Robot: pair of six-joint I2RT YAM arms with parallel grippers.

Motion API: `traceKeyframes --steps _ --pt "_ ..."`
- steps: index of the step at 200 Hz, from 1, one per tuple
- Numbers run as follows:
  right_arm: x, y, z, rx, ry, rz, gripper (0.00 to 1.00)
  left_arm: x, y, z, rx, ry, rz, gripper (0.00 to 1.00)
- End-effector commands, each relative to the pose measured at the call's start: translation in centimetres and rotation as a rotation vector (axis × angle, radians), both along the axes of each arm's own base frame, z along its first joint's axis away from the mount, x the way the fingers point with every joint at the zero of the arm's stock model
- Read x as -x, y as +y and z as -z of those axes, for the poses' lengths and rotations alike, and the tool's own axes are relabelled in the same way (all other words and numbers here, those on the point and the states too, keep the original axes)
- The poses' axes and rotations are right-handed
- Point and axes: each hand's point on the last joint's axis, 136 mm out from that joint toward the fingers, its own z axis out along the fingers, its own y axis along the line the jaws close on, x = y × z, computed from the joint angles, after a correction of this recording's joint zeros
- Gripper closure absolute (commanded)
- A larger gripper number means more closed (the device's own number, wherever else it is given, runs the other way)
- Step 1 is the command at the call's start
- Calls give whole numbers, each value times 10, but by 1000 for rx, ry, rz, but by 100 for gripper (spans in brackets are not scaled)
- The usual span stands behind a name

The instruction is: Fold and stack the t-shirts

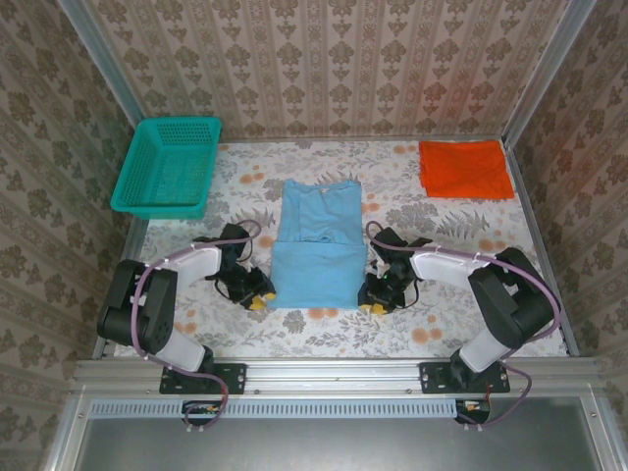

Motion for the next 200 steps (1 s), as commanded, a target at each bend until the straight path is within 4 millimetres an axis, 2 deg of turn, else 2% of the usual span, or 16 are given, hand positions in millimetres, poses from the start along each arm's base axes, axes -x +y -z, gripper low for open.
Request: traceKeyframes --steps 1,84,113,140,155,186,200 --pt "-3 6 0 -11 0 -23 68 -1 -2 9 -12 14 -6 71" --pt "-13 19 -8 -74 -33 -21 70 -10 -10 15 -30 17 14 74" --pt "-12 17 -3 -50 -15 -17 71 -11 -12 18 -36 23 19 78" --pt "-12 13 4 -12 3 -15 78 -14 -13 20 -45 27 27 86" --pt "-14 13 5 -8 3 -17 85 -16 -13 20 -52 25 36 100" --pt "-18 15 -2 -16 -28 -33 100 -18 -8 13 -107 -6 86 100" --pt "-16 15 -5 -33 -37 -46 100 -12 -6 10 -128 -7 139 100"
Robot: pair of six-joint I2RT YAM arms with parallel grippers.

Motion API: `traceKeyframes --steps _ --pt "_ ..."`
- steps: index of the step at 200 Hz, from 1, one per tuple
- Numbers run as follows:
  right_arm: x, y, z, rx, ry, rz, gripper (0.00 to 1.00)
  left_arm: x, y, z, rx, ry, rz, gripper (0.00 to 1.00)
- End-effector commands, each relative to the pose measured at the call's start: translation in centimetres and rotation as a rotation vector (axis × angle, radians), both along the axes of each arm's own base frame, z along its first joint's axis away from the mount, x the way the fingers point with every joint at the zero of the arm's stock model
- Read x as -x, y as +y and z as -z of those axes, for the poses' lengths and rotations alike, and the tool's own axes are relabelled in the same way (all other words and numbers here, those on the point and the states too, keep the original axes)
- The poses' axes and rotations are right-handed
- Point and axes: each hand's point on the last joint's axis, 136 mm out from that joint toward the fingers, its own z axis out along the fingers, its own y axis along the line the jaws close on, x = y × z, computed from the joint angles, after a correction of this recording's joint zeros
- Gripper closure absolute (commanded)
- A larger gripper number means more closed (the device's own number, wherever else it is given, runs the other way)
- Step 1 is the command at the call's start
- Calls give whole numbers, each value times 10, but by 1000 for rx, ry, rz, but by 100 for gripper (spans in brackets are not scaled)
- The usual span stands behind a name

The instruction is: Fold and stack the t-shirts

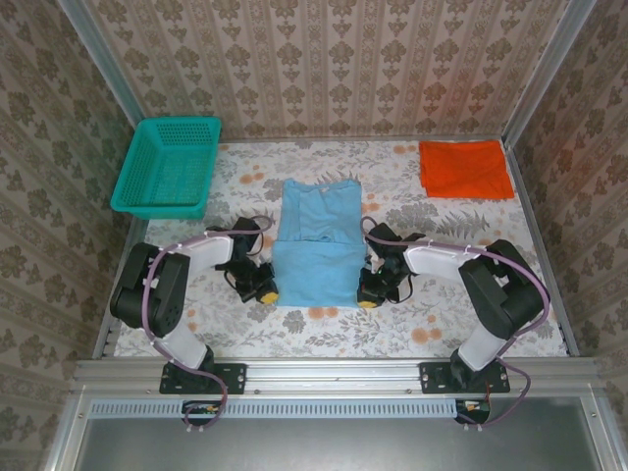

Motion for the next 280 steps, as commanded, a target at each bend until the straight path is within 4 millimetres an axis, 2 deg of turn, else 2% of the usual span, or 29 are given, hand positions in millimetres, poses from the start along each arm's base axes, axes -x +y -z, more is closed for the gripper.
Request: traceKeyframes --steps 1,15,42,52,77,81,114,153,178,206,235,241,257,280 --pt "0 3 -6 -15 -27 -34 100 -5 11 9 -94 -64 93 100" --pt "6 2 -9 -33 -36 -56 100 5 14 5 -114 -61 150 100" --pt "34 -12 -8 -36 -10 -87 100 28 19 -3 -89 -39 183 100" --pt "45 -16 -7 -46 1 -91 100 44 13 -6 -64 -17 215 100" --pt "71 -19 -12 -82 19 -107 100 68 6 -17 1 20 234 100" --pt "73 -18 -19 -103 -3 -111 100 72 5 -20 15 25 237 100" --pt "90 -18 -35 -152 -14 -95 100 82 -8 -49 105 -10 258 100" --pt "93 -20 -63 -186 -65 -71 100 81 -12 -81 141 -54 263 100" --pt "80 -19 -85 -213 -101 -35 100 63 -21 -107 175 -102 238 100" --pt "42 -19 -114 -243 -152 24 100 26 -36 -133 237 -139 175 100" --pt "-10 -19 -131 -295 -168 119 100 -29 -59 -154 296 -216 145 100" --pt "-20 -19 -132 -294 -170 130 100 -47 -58 -157 298 -233 112 100" --pt "-47 -21 -133 -282 -165 161 100 -78 -68 -163 313 -261 90 100" --pt "-88 -24 -126 -267 -119 233 100 -122 -77 -157 329 -259 38 100"
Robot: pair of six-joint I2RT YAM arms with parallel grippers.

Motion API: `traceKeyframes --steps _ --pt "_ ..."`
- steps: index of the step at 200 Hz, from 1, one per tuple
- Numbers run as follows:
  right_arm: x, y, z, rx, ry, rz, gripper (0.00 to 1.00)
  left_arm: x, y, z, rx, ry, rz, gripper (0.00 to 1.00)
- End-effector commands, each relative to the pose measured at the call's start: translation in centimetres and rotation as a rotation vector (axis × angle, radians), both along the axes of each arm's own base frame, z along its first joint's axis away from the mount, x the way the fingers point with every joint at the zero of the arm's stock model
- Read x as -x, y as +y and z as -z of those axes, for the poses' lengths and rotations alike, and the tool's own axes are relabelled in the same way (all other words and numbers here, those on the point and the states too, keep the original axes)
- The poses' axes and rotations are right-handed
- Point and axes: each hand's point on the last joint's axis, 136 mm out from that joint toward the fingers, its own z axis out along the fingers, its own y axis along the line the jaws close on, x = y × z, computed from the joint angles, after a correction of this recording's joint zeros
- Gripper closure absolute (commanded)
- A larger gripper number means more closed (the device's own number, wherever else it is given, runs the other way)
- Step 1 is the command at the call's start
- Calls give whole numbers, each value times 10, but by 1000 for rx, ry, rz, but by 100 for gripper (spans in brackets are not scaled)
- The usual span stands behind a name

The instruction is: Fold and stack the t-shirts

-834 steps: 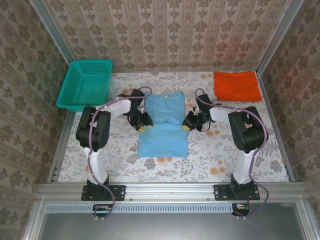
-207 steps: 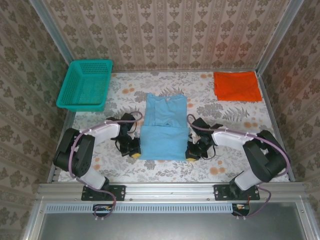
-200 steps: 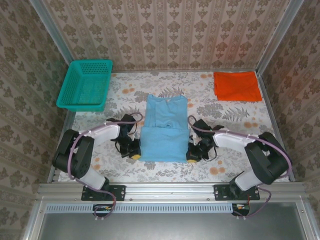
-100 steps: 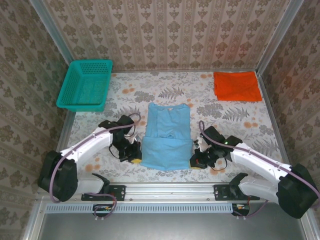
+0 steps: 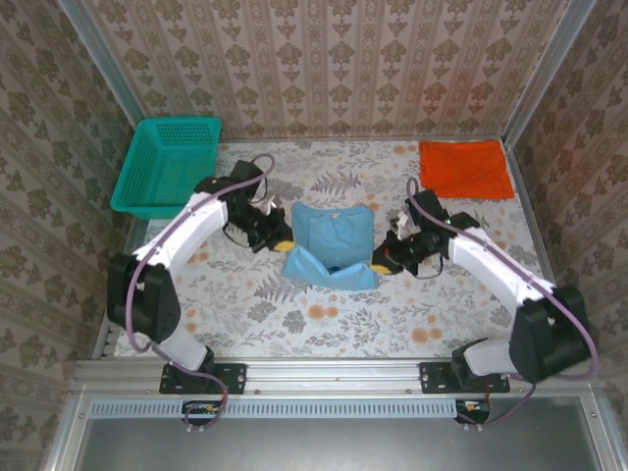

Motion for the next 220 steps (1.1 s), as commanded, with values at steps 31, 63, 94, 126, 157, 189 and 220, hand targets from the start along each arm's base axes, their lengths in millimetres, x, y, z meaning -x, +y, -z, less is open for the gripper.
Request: traceKeyframes --steps 31,63,94,126,157,189,220 --pt "-93 -6 7 -12 83 121 100 -104 -14 7 78 -3 -137 100" --pt "-157 -20 38 -17 174 238 100 -171 -10 37 71 29 -246 95" --pt "-215 -47 73 -3 236 367 89 -246 9 71 70 22 -430 80" --pt "-238 -72 66 57 264 394 48 -269 15 57 81 -12 -444 36" --pt "-232 -91 28 111 152 431 52 -257 22 25 42 -137 -401 28" --pt "-206 -33 -3 14 28 318 63 -212 5 15 -44 -185 -254 36" --pt "-175 37 14 -83 29 217 74 -165 -30 35 -88 -175 -46 49"
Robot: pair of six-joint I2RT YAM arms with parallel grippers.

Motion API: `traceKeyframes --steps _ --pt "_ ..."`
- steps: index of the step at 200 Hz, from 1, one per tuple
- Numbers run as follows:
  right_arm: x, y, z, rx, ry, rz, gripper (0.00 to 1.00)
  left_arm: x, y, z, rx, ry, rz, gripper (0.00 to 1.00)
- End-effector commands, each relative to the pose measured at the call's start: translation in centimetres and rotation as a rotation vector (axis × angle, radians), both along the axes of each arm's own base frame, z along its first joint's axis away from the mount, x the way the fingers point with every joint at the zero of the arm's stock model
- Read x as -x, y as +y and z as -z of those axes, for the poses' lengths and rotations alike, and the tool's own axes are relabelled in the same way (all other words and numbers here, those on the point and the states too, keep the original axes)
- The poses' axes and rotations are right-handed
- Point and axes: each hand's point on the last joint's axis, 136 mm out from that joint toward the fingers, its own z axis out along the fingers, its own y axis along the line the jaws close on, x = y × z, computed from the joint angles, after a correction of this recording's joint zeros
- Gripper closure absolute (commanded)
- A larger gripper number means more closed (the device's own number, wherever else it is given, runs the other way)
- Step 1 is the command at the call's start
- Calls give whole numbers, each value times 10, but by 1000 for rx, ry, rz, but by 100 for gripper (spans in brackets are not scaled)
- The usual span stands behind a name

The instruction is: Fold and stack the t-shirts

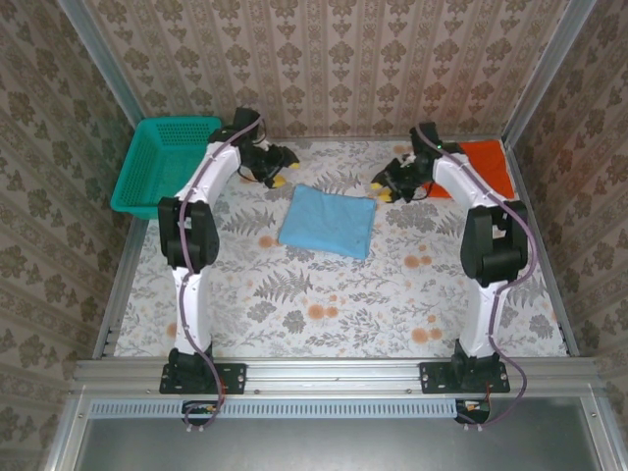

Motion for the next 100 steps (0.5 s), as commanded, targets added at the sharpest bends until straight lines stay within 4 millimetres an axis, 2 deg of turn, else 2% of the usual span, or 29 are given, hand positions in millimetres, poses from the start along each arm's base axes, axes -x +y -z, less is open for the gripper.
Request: traceKeyframes --steps 1,19,45,71,100 --pt "20 56 16 -87 -6 -78 75 47 -23 22 -90 24 189 49" --pt "31 82 39 -120 25 -86 78 65 -39 42 -81 50 252 53" --pt "51 98 78 -136 107 -76 83 90 -38 86 -126 132 261 57" --pt "74 91 115 -73 174 -88 85 118 -15 133 -183 232 236 59" --pt "101 75 145 9 235 -121 87 148 1 152 -232 258 278 60"
